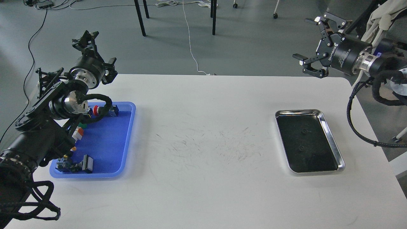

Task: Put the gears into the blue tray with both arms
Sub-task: 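Move the right gripper down over the metal tray, then grasp a small black part on the metal tray with the right gripper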

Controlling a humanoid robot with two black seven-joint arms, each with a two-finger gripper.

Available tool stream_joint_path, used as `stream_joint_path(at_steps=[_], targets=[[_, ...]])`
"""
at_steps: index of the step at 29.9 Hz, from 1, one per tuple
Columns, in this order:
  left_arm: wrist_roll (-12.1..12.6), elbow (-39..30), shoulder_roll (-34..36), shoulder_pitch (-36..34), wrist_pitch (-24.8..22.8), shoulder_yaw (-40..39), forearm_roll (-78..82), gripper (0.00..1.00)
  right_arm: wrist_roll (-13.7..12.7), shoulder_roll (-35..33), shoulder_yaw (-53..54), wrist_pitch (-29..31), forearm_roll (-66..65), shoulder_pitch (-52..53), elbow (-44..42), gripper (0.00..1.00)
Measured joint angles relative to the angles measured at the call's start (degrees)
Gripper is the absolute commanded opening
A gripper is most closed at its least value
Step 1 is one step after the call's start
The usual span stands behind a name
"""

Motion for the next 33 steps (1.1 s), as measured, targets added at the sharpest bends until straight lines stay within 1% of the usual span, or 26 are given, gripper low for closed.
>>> stream_joint_path(at_steps=[6, 9, 12, 14, 16, 18, 23, 33], targets=[[-2.67, -0.01, 0.80, 0.66, -0.21, 0.37, 0.25, 0.98, -0.56, 0.29, -31.17, -0.06, -23.37, 19.04, 7.35, 0.99], [-4.15, -0.01, 1.44, 1.18, -0.41, 0.41, 0.23, 0.98, -0.57, 3.44, -43.36, 0.01, -31.19, 25.60, 8.93, 0.99], [-5.12, -0.01, 2.22, 1.56, -0.57, 0.37, 0.09, 0.98, -0.53, 7.16, -50.91, 0.39, -33.39, 28.89, 8.95, 0.99], [-5.36, -0.01, 2.53, 1.65, -0.59, 0.34, 0.03, 0.98, -0.40, 9.12, -52.74, 0.51, -33.50, 29.40, 8.37, 0.99], [-5.42, -0.01, 2.60, 1.81, -0.61, 0.34, -0.03, 0.98, -0.21, 11.05, -53.48, 0.41, -33.37, 29.00, 7.07, 0.95], [-5.45, -0.01, 2.52, 2.14, -0.61, 0.36, -0.06, 0.98, -0.07, 12.55, -53.81, -0.03, -32.26, 27.54, 5.76, 0.94], [-5.45, -0.01, 1.94, 2.98, -0.61, 0.41, -0.07, 0.98, 0.02, 13.98, -54.18, -0.70, -26.78, 24.74, 3.20, 0.95], [-5.45, 0.30, 1.71, 3.10, -0.58, 0.41, 0.02, 0.98, 0.04, 17.69, -59.06, -0.78, -25.54, 21.44, -1.52, 0.95]])
